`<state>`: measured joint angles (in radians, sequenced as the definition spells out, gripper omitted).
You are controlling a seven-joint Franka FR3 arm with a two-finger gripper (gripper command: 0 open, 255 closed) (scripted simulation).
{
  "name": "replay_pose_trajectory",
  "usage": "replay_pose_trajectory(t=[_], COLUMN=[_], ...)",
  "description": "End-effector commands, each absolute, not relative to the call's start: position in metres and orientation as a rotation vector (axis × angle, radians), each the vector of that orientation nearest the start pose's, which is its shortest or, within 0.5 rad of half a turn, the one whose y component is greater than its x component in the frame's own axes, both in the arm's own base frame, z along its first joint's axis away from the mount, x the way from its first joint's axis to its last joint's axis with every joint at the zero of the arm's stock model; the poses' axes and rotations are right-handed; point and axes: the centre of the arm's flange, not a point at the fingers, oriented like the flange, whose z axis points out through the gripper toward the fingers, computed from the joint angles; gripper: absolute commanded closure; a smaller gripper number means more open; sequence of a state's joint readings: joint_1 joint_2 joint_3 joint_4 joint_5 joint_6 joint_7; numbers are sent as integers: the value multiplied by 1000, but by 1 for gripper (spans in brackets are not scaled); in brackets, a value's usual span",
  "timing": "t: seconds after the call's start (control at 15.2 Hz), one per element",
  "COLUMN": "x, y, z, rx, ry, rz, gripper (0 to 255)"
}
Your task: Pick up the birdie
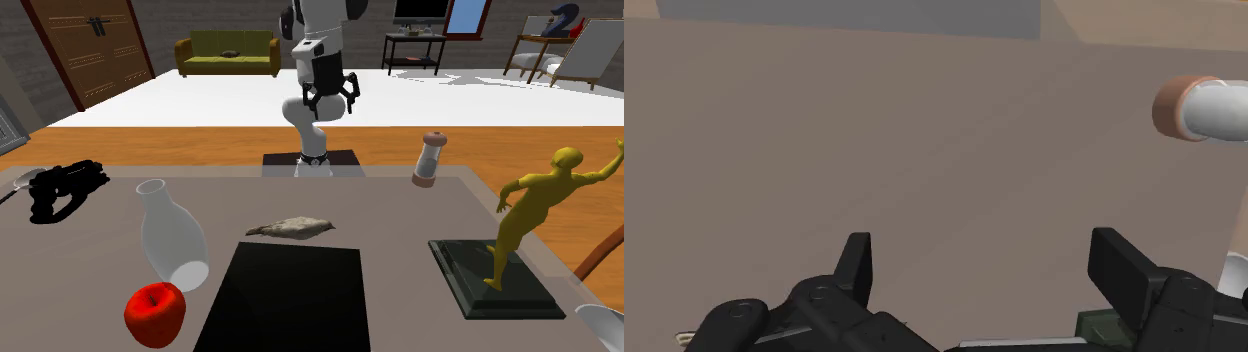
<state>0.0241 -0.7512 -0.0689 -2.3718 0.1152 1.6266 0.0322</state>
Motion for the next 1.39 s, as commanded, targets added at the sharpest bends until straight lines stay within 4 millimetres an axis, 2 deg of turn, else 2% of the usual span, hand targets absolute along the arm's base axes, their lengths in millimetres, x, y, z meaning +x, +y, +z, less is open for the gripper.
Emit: replay_pose_trajectory(t=[0.0,0.26,0.59,0.99,1.32], x=[321,338,369,420,471], y=[-8,-42,-79,-111,-125], z=[578,543,500,452,415], rx=[-2978,-2984,-2946,-2833,-2683], ry=[96,-222,-621,-1090,-1467], rz=[-6,-27,-53,-83,-107], gripper=[0,0,0,0,0])
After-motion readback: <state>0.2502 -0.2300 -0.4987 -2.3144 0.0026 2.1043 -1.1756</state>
